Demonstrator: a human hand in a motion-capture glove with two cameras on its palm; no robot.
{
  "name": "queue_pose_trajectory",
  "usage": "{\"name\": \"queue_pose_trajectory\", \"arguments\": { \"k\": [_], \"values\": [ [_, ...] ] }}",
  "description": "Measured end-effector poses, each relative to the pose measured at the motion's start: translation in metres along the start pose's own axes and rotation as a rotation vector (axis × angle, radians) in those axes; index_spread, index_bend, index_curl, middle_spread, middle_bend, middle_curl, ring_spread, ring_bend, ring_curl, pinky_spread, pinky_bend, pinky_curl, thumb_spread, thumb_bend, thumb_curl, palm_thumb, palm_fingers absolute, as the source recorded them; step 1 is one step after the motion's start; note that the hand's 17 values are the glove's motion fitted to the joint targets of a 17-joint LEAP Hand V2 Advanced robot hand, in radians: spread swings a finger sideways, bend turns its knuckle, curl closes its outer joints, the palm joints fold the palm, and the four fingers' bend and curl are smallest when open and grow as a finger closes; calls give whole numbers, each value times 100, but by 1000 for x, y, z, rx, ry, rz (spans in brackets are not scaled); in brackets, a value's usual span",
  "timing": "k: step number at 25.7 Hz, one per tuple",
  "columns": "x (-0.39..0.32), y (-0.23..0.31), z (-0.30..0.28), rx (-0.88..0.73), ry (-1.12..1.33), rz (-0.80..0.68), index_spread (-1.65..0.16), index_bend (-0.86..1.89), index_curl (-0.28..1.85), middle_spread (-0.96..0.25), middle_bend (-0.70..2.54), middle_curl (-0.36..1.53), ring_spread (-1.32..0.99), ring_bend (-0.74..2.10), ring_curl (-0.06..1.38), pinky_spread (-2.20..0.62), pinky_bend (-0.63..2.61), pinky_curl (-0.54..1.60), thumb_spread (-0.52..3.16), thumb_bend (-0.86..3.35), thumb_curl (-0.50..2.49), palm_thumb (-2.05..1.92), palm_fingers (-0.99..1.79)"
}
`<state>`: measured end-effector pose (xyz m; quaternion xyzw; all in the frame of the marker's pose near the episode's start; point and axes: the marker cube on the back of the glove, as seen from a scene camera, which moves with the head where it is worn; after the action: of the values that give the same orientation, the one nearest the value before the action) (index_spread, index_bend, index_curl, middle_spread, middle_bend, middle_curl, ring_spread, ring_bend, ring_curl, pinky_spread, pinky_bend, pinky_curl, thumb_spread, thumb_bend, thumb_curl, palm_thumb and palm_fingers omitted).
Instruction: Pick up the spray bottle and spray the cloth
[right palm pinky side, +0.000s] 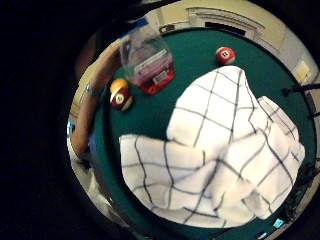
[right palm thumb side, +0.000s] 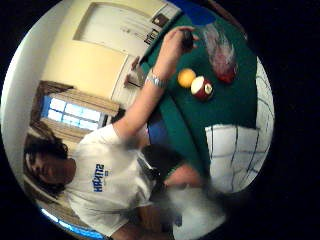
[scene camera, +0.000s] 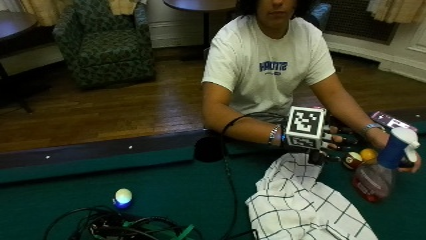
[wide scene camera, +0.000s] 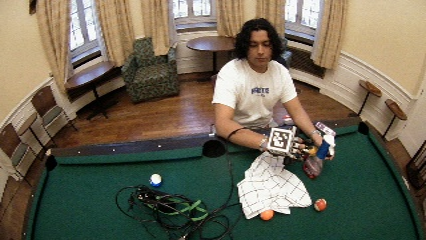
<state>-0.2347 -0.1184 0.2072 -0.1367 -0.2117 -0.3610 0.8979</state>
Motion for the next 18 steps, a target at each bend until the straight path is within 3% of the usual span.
{"name": "queue_pose_trajectory", "arguments": {
  "k": [7, 18],
  "values": [
    [-32, 52, -21, -130, 182, -86, -43, 13, 26, -19, 19, 34, -18, 32, 31, 21, 34, 35, 84, -4, 39, 34, 23],
    [-66, 90, -82, -152, 282, -73, -45, 13, 25, -17, 19, 33, -18, 33, 31, 21, 35, 36, 85, -4, 37, 32, 22]
  ]
}}
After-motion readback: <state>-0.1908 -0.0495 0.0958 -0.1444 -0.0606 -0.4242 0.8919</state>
